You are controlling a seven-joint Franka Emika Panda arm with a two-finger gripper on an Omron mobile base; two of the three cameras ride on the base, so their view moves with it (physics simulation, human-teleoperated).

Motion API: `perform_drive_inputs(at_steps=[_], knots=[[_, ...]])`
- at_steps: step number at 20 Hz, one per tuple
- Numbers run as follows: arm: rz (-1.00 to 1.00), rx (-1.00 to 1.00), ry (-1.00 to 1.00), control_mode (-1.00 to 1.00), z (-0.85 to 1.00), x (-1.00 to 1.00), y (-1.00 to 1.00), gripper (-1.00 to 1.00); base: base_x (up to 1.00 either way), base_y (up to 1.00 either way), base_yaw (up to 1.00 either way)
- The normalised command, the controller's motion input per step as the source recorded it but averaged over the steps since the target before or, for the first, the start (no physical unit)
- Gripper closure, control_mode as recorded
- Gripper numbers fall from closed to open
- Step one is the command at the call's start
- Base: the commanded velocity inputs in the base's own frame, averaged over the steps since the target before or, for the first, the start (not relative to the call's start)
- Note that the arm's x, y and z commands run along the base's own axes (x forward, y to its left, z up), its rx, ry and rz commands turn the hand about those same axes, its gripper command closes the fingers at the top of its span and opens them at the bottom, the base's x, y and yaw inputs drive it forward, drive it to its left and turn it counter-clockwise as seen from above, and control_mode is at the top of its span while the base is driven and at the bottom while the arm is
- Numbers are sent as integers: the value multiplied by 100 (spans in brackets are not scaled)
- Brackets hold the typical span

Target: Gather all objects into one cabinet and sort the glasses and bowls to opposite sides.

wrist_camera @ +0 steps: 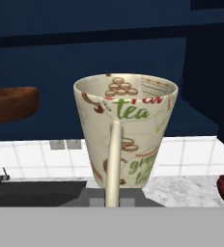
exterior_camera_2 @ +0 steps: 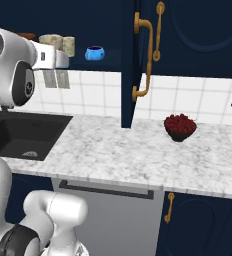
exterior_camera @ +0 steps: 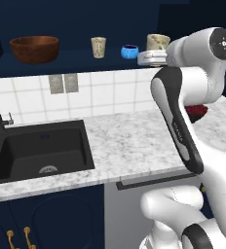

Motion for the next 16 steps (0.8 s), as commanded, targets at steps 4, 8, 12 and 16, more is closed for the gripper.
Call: perform_drive_inputs(at_steps=[4, 8, 12, 16], knots=[[1, -11, 0, -100, -43, 100, 8, 100, 0, 0, 0], [0, -4, 4, -100, -13, 95, 17, 100, 0, 0, 0], [0, 0, 7, -100, -10, 84, 8, 100, 0, 0, 0], [0, 0, 17, -100, -31, 96, 22, 100, 0, 0, 0]])
